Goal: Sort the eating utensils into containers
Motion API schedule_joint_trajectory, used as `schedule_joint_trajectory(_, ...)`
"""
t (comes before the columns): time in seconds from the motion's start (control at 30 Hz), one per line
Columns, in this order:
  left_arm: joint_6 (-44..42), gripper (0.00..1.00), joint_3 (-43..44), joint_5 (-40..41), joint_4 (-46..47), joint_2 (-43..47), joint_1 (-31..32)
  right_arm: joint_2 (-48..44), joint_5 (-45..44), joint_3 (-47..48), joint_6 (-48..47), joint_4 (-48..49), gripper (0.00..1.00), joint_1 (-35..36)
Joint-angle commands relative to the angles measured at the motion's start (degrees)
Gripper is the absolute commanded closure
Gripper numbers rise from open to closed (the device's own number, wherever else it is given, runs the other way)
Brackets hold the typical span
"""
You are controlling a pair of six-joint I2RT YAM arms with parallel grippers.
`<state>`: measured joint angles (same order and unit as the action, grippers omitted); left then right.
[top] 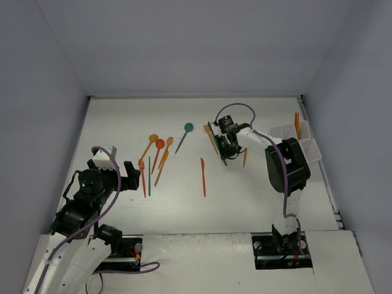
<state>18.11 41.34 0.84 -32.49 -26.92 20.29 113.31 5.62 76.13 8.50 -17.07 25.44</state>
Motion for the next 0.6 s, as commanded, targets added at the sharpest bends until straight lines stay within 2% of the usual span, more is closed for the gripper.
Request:
schedule_joint_trajectory(0.0,-0.55,0.08,1.28,-0.07,3.49,-1.44,0.36,-1.85,-3.87,-4.56,1.66,-1.43,0.98,0.56)
schedule_joint_trajectory(0.17,-0.45,0.08,1.28,0.13,3.57,-1.72,0.36,-9.29,-5.45,-12.97,4.82,-2.69,1.00,1.54)
schedule_joint_trajectory(0.3,-0.44,0.08,1.28,0.04,3.56,-1.95,0.36,-15.95,-5.38,-19.18,8.41,-7.29,1.00,3.83)
schedule_joint_trajectory(0.43,-0.44,0.08,1.37,-0.28,3.49,-2.25,0.36,-18.89,-3.26,-22.86,11.40,-9.74,0.99,6.20)
schedule_joint_trajectory(0.57,-0.44,0.08,1.37,-0.23,3.51,-2.52,0.36,-20.15,-2.99,-25.09,12.60,-10.73,0.82,8.26)
